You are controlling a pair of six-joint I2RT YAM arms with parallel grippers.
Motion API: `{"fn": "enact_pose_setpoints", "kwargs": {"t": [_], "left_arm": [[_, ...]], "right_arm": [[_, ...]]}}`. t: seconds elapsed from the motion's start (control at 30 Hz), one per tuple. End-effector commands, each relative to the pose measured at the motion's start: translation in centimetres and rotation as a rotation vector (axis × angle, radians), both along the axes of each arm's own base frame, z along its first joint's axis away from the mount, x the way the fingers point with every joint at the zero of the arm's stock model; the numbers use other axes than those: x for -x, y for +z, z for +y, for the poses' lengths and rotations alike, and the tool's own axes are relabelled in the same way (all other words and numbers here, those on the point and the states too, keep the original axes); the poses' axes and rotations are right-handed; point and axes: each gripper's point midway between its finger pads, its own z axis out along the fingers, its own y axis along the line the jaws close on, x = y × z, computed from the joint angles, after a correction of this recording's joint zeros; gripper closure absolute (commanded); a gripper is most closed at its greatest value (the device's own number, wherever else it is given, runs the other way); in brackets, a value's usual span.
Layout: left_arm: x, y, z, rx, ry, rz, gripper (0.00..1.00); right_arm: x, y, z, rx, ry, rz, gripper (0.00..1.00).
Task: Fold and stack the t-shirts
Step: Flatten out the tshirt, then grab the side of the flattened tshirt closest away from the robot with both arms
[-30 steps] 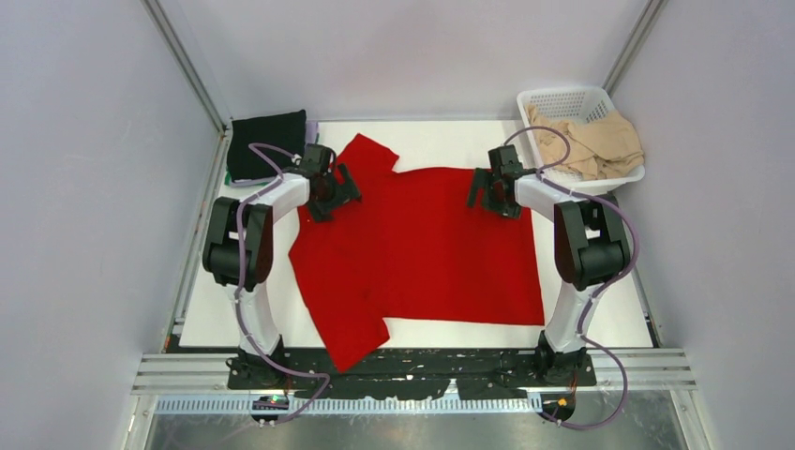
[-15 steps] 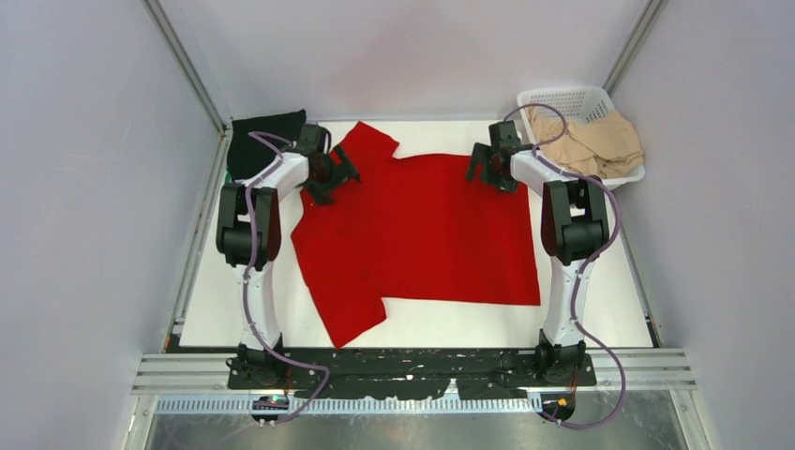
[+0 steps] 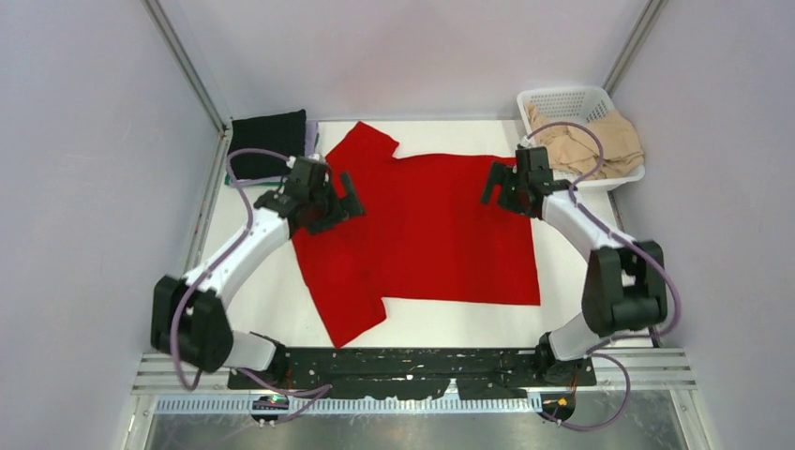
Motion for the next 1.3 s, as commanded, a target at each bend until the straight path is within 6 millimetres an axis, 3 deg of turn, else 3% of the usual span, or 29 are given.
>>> {"fn": "enact_pose_setpoints", "kwargs": {"t": [0.0, 0.03, 0.07, 0.1, 0.27, 0.43, 0.67, 0.83, 1.07, 1.27], "left_arm": [[8.3, -2.8, 1.2, -0.154, -0.062, 0.068, 0.01], [10.4, -3.3, 1.2, -0.175, -0.088, 0.081, 0.01], [12.3, -3.7, 1.5, -0.201, -0.104, 0.093, 0.01], [14.0, -3.8, 1.9, -0.217, -0.122, 0.091, 0.01], [22.3, -6.8, 2.6, -0.269, -0.218, 0.198, 0.09], [26.2, -9.2, 1.1, -0.207, -0.316, 0.235, 0.24], [27.9, -11.7, 1.2, -0.255, -0.356, 0.311, 0.36], [27.8, -12.6, 0.4, -0.269, -0.385, 0.327, 0.49], [27.5, -13.6, 1.0, -0.339, -0.375, 0.349, 0.61], [26.7, -13.5, 0.6, -0.346, -0.352, 0.325, 0.87]], "right_arm": [[2.7, 3.4, 0.8, -0.077, 0.021, -0.141, 0.05], [3.8, 2.4, 0.8, -0.079, 0.022, -0.122, 0.05], [4.2, 3.0, 0.7, -0.084, 0.023, -0.141, 0.05], [5.0, 2.3, 0.7, -0.087, 0.020, -0.128, 0.04], [6.4, 2.7, 0.1, -0.098, -0.016, -0.148, 0.04], [6.9, 3.2, -0.5, -0.096, -0.050, -0.182, 0.04], [7.5, 3.3, -1.8, -0.058, -0.101, -0.205, 0.05], [7.9, 3.5, -2.5, -0.043, -0.128, -0.221, 0.05], [8.0, 3.5, -3.0, -0.036, -0.152, -0.227, 0.05], [8.3, 3.3, -3.2, -0.036, -0.171, -0.232, 0.05]]}}
